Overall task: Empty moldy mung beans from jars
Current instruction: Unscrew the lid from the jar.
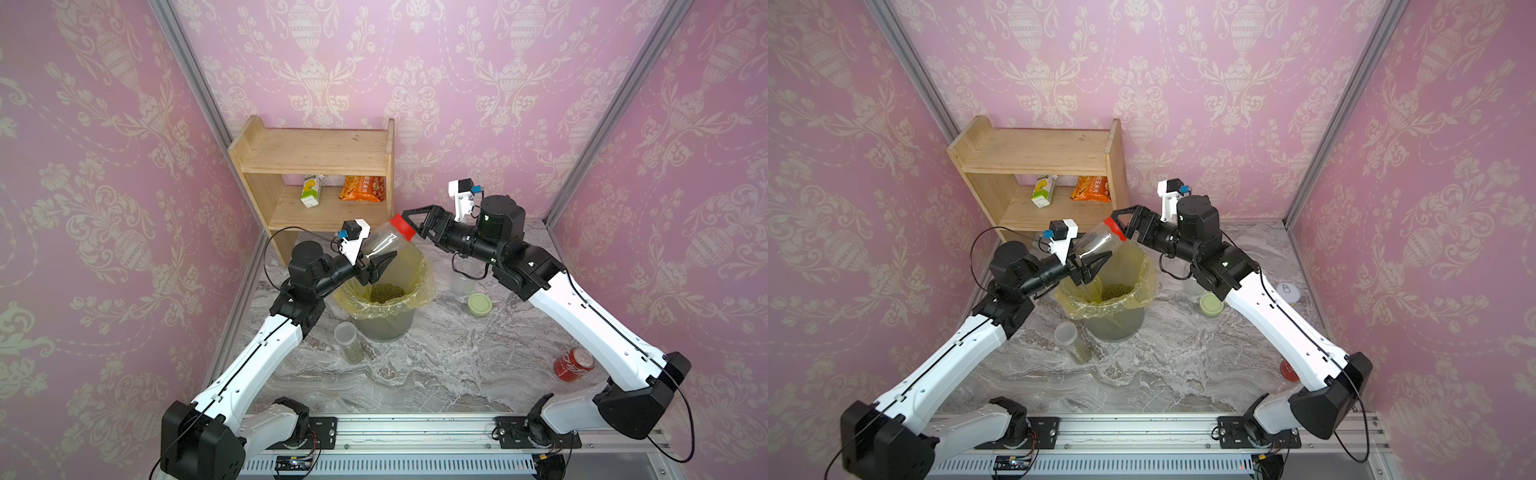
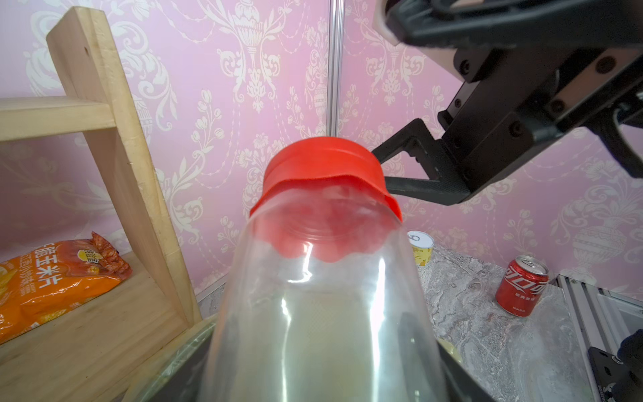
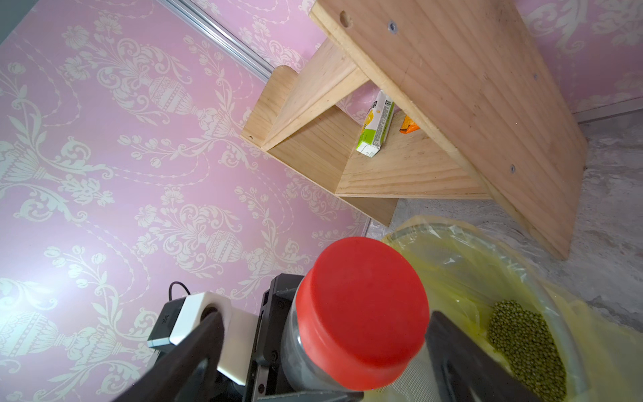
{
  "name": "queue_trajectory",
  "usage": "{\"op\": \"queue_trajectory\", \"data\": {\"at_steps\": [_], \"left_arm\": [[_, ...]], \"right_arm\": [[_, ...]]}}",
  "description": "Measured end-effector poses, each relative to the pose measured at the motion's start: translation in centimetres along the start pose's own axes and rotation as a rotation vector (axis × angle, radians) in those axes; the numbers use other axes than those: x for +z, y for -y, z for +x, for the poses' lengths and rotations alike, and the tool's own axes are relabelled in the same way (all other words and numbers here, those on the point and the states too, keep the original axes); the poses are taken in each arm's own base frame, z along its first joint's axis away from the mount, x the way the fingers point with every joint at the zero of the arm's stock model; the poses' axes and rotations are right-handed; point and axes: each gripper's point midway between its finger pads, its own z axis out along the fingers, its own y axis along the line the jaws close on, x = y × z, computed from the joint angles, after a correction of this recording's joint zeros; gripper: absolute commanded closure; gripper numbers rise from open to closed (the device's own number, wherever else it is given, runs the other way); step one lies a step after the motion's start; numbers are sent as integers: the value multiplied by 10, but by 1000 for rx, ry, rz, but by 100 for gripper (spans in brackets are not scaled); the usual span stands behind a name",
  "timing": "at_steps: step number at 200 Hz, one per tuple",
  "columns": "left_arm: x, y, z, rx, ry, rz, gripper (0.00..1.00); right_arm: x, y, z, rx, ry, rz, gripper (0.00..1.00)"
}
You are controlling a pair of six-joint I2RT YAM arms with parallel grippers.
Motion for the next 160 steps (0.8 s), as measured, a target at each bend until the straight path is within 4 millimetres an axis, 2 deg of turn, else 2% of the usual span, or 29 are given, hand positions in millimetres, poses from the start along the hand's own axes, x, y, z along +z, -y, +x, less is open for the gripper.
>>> {"op": "queue_trajectory", "data": {"at_steps": [40,91,160], "left_arm": [[2,5,-1,2,4,14,53],[2,5,-2,4,10,11,53],[6,1,-1,-7,14,4,53]], "right_arm": [[9,8,4,22,-11,12,16],[10,3,1,31,1,-14,15],[15,7,-1,30,14,-4,17]]}}
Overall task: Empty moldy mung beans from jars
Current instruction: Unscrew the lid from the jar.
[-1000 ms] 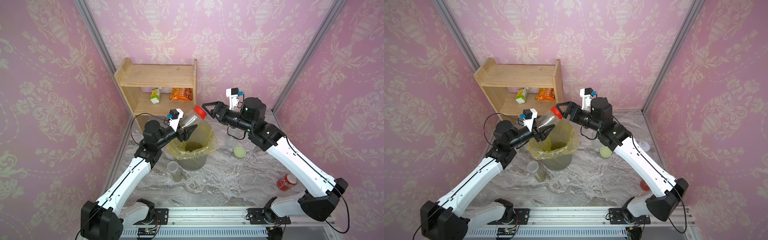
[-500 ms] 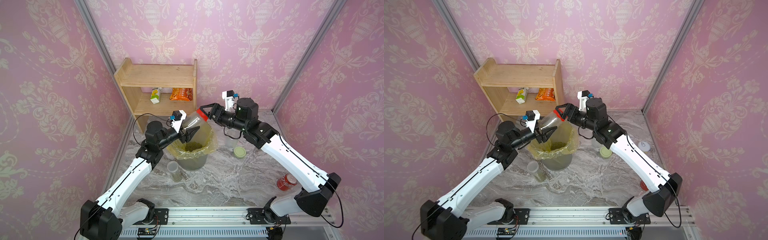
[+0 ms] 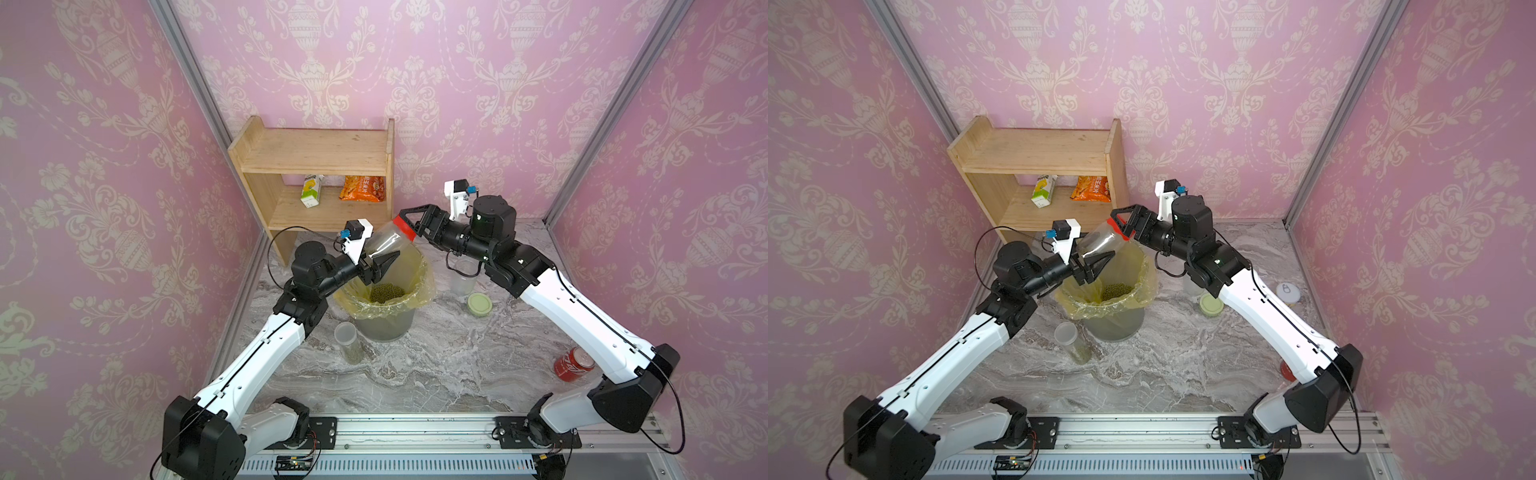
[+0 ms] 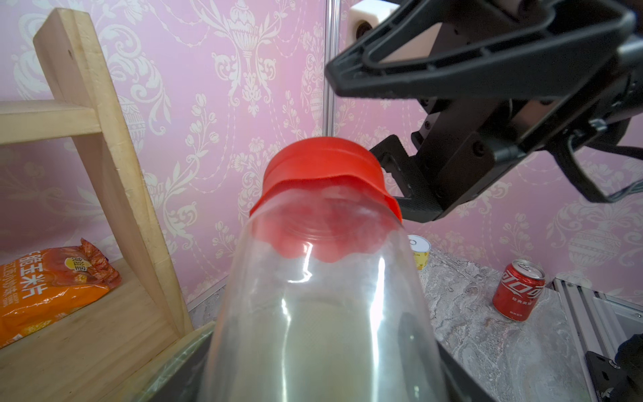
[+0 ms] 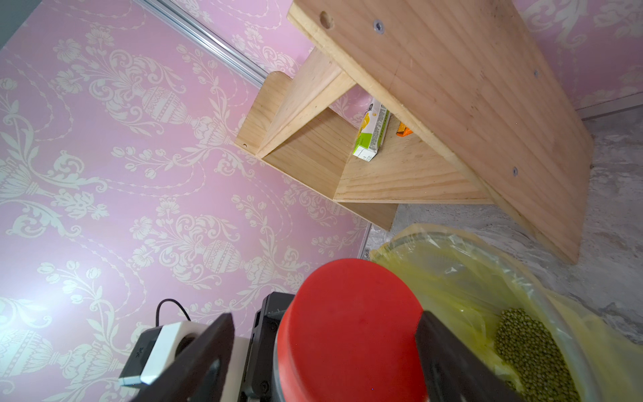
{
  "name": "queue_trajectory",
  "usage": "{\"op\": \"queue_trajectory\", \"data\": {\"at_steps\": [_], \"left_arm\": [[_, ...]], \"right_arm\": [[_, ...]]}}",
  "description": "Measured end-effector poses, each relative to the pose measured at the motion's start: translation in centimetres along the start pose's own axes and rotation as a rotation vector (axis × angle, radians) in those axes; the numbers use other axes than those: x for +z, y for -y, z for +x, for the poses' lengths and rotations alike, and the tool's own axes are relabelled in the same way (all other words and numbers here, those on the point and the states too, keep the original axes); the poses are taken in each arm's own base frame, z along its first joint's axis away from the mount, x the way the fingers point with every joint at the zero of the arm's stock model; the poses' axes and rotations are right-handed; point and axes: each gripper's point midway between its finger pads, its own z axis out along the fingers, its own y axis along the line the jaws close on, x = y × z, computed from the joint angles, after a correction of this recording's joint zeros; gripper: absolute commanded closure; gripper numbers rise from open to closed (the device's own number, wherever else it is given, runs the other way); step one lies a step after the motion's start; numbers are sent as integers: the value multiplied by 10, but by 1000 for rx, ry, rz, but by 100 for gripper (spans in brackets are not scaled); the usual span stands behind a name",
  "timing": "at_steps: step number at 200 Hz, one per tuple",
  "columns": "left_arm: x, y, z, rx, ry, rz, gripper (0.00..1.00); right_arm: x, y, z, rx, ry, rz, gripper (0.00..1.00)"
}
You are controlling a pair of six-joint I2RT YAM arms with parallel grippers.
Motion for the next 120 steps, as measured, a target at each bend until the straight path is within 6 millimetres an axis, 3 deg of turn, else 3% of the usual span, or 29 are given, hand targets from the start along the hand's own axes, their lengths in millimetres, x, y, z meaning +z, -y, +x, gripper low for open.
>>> {"op": "queue_trajectory", "data": {"at_steps": [120], "left_arm": [[0,-4,-4,5,19,-25,53]], "right_arm": [[6,15,10,-4,-31,46,13]]}}
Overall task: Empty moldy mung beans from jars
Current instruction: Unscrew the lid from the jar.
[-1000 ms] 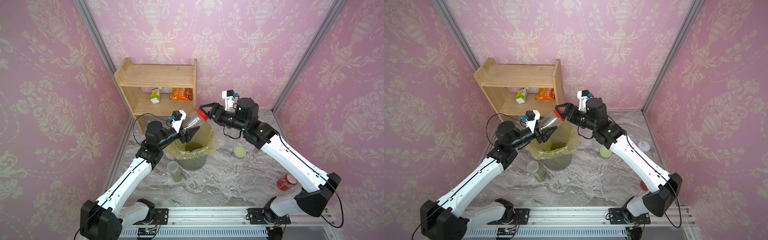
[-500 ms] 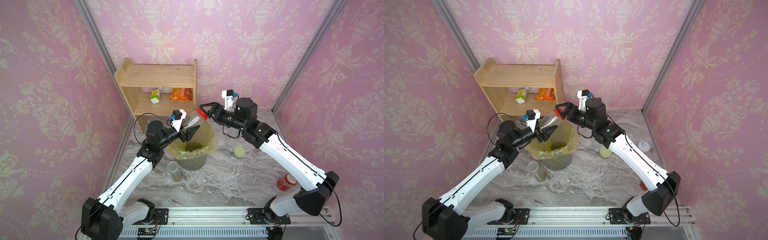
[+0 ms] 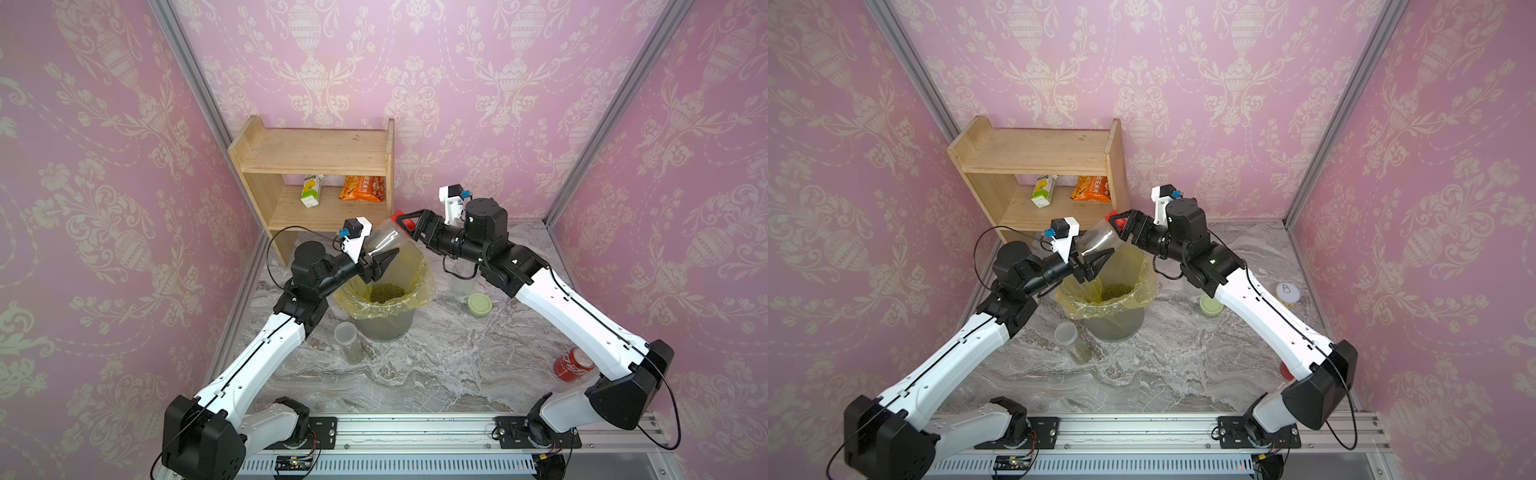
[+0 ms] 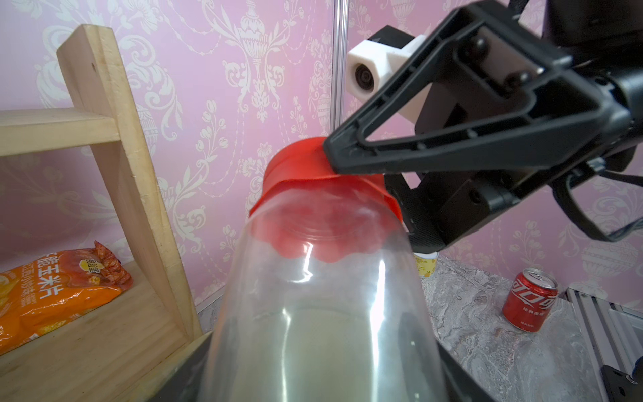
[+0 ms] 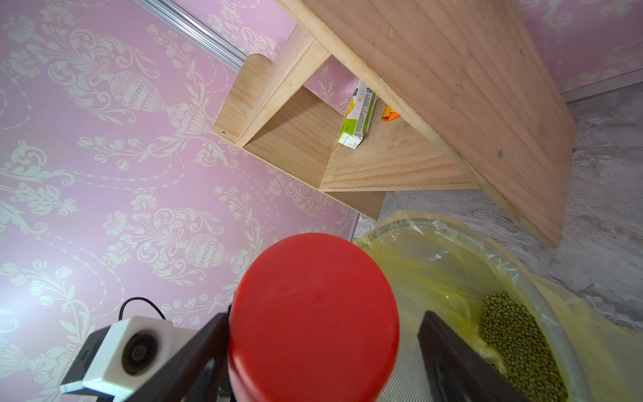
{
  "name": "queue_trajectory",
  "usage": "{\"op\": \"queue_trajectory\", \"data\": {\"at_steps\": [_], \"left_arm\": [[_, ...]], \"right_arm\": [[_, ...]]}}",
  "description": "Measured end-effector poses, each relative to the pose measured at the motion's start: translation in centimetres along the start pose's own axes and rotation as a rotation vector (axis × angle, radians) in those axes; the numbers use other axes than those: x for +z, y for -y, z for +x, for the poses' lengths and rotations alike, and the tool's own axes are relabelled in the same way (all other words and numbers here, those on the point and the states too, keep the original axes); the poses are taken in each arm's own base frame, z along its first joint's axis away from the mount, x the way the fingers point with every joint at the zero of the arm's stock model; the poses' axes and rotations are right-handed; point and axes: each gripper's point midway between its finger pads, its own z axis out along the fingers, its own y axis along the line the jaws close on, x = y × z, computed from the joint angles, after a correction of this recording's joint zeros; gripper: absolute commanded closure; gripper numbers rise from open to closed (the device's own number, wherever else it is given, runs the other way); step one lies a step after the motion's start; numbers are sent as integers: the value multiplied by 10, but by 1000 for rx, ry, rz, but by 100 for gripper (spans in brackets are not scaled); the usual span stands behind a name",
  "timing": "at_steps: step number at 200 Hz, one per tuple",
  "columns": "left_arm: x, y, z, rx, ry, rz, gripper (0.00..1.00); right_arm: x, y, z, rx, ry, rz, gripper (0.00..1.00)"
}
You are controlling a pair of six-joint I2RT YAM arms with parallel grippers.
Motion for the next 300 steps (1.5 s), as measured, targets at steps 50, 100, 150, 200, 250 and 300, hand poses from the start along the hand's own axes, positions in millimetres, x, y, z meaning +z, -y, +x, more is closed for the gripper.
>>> {"op": "queue_trajectory", "data": {"at_steps": [50,100,150,200,250,300], "left_arm": [[0,0,-1,-5,3,0,54],[0,1,-2,-24,8,5,54],[0,-1,-1,-51,7,-7,54],[0,-2,0,-140,0,-10,56],[0,1,5,-254,-19,-1,57],[0,4,0,-325,-13,17,57]], "right_arm": [[1,-2,0,2,5,-13,17],[6,-5,1,20,-4,-48,22],[12,-7,1,56,10,-89,35],[14,-4,1,69,36,-118,35],[13,1,1,67,66,-153,36],[13,-4,0,64,99,-216,35]]}}
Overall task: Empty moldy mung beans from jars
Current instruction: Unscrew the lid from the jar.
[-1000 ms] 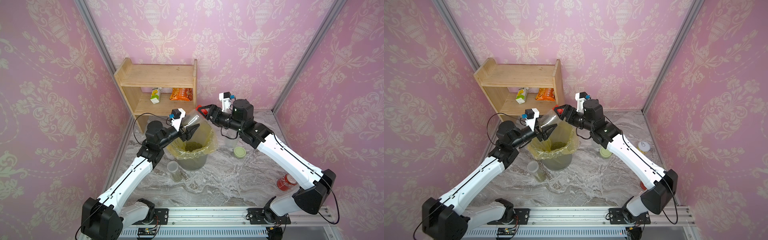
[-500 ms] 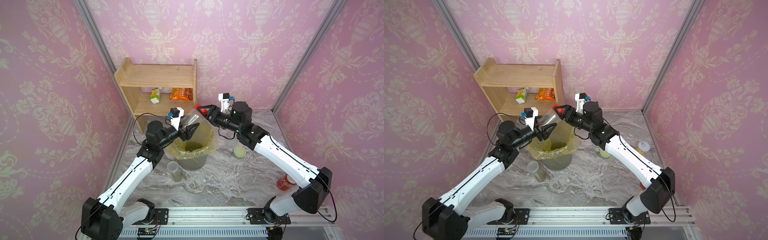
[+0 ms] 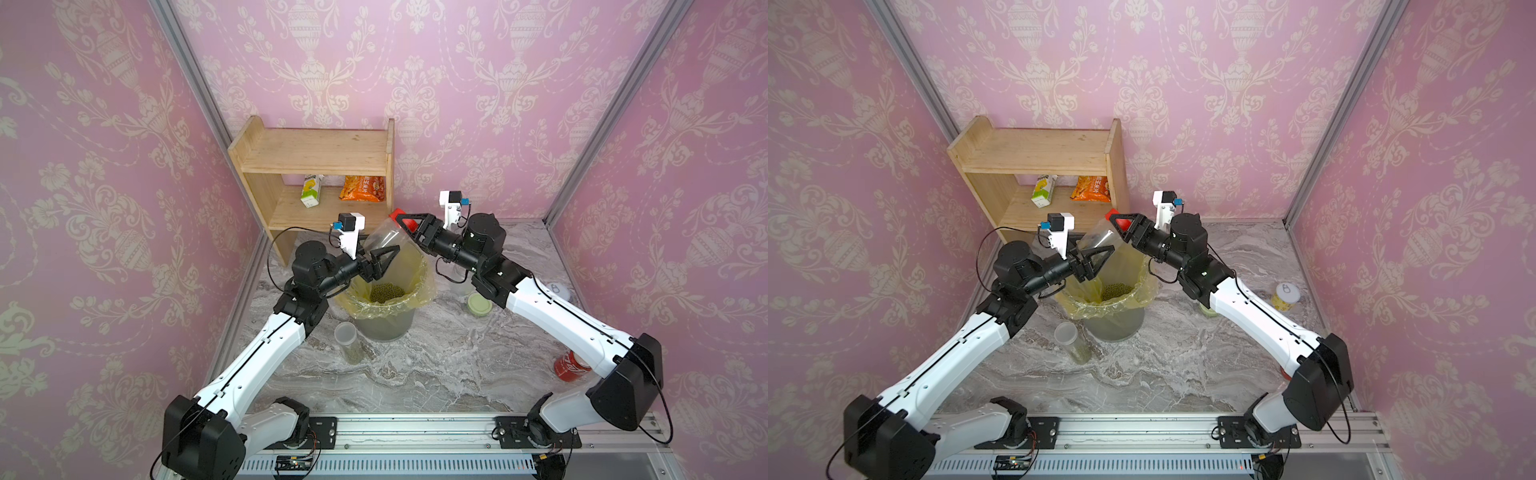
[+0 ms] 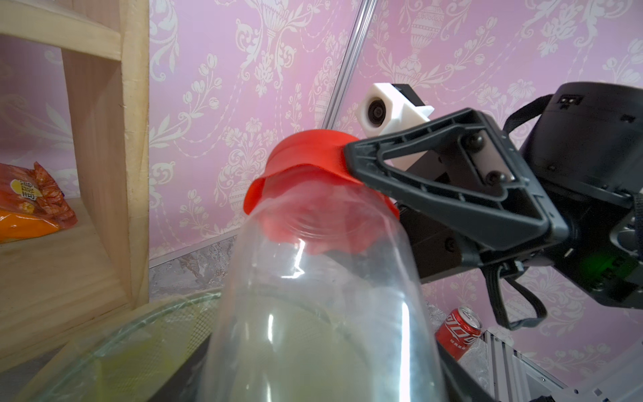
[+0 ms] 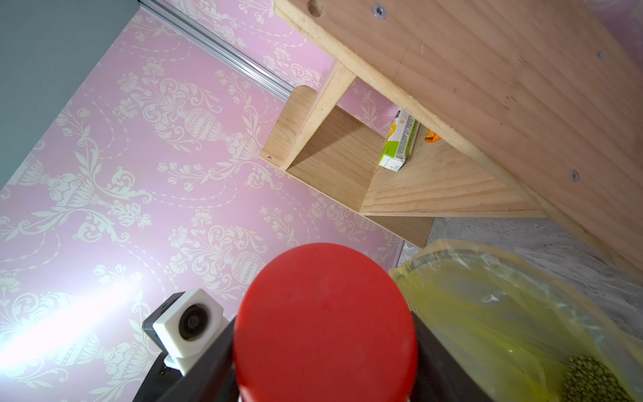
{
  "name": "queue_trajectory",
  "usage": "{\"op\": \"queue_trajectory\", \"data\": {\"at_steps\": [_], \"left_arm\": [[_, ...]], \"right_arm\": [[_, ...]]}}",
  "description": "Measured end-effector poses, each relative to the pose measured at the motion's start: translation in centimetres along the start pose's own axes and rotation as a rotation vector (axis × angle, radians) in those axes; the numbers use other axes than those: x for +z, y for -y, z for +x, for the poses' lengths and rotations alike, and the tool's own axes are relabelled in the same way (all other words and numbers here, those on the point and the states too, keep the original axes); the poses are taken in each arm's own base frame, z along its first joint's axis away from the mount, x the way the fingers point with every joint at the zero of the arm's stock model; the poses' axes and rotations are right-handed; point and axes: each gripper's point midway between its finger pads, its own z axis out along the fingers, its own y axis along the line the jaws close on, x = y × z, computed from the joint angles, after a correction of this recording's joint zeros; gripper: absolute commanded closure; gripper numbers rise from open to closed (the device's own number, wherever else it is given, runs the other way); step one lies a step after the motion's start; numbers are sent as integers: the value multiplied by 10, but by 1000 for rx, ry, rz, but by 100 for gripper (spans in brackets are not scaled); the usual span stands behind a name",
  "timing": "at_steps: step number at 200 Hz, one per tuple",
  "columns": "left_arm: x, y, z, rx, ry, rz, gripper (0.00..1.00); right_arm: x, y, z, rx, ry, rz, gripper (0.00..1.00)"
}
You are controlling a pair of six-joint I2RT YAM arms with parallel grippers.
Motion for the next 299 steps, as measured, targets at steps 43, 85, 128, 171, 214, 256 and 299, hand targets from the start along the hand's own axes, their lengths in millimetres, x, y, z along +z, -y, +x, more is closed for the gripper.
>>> {"op": "queue_trajectory", "data": {"at_steps": [43,85,128,171,214,256,299], "left_arm": [[-4,7,-7,-45,7,62,58],[-6,14,-7,-58,-8,110,58],[-7,19,-8,-38,-28,138,58],[-11,22,-12,-7,-40,162,58],[-11,25,-19,8,-42,207,58],[-12,21,-19,-13,-50,201,58],[-13,10,-26,-48,-24,164,58]], "right_arm": [[-8,-9,-3,-25,31,-53,35],[-16,-12,-1,-55,52,-89,35],[-23,-15,0,-92,66,-116,34],[-25,-22,1,-143,68,-150,34],[-27,-32,-1,-202,76,-194,32],[-28,-30,-6,-277,92,-188,28],[-20,-25,-5,-291,73,-179,28]]}}
